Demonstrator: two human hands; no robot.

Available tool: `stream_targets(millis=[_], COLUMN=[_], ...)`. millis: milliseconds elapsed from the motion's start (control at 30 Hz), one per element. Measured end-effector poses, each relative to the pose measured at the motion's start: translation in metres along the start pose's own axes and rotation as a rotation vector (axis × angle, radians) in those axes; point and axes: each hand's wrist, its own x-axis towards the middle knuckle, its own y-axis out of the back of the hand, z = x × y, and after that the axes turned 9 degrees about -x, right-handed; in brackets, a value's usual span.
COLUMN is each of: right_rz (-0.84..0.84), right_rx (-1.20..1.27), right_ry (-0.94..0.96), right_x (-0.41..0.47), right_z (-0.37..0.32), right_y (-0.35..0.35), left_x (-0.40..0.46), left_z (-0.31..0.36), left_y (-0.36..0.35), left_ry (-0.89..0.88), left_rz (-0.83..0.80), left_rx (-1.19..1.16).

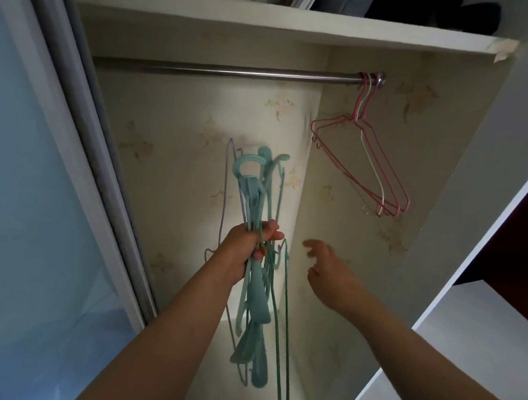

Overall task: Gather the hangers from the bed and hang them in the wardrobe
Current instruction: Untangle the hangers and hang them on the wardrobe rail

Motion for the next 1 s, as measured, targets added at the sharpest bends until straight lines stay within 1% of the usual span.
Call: stream_targets(millis=[33, 100, 167, 200, 267, 333, 367, 433, 500, 567, 633, 667, 700, 767, 833, 900, 1000], right_rz=[-0.022, -0.127, -0.214, -0.243, -0.257, -0.198, -0.148, -0.084, -0.075, -0.159, -0.332, -0.398, -0.428, -0.376, -0.247, -0.145, -0.056], right_rx=[-0.086, -0.244, -0.34, -0.357, -0.295, -0.229, -0.225, -0.28, -0.269, -0.113, 0.044, 0.085, 0.107, 0.112, 0.113, 0.212, 0.339], right_ry=[0.029, 0.064, 0.113, 0.143, 0.152, 0.107, 0.084, 0.043, -0.007, -0.035, 0.007, 0.026, 0.037, 0.021, -0.05, -0.116, -0.176], right_x=[0.009, 0.027, 0.042, 0.046, 0.048, 0.042, 0.037, 0.03, 0.026, 0.023, 0.018, 0.015, 0.012, 0.008, 0.006, 0.002, -0.008], right_z=[0.011, 0.028, 0.039, 0.041, 0.045, 0.048, 0.051, 0.053, 0.053, 0.055, 0.058, 0.061, 0.064, 0.071, 0.075, 0.077, 0.078], right_y=[0.0, -0.005, -0.014, -0.019, -0.021, -0.018, -0.017, -0.016, -0.014, -0.004, 0.012, 0.02, 0.027, 0.038, 0.044, 0.047, 0.047], left_x=[-0.003, -0.011, -0.018, -0.021, -0.026, -0.027, -0.024, -0.018, -0.009, -0.002, 0.003, 0.004, 0.006, 0.008, 0.01, 0.011, 0.015], left_z=[0.002, 0.007, 0.011, 0.013, 0.016, 0.016, 0.015, 0.012, 0.007, 0.002, -0.003, -0.005, -0.008, -0.013, -0.019, -0.023, -0.02], left_y=[0.002, 0.006, 0.009, 0.009, 0.009, 0.01, 0.012, 0.016, 0.022, 0.027, 0.033, 0.035, 0.038, 0.043, 0.046, 0.048, 0.046], left_ry=[0.037, 0.113, 0.167, 0.174, 0.14, 0.09, 0.074, 0.053, 0.036, 0.017, 0.007, 0.015, 0.026, 0.038, 0.036, 0.011, -0.063], left_rz=[-0.055, -0.184, -0.311, -0.357, -0.383, -0.336, -0.296, -0.198, -0.085, 0.045, 0.166, 0.212, 0.247, 0.28, 0.294, 0.31, 0.355], left_rx=[-0.007, -0.036, -0.088, -0.092, -0.004, 0.066, 0.052, -0.03, -0.119, -0.148, -0.083, -0.033, 0.012, 0.043, 0.053, 0.053, -0.014])
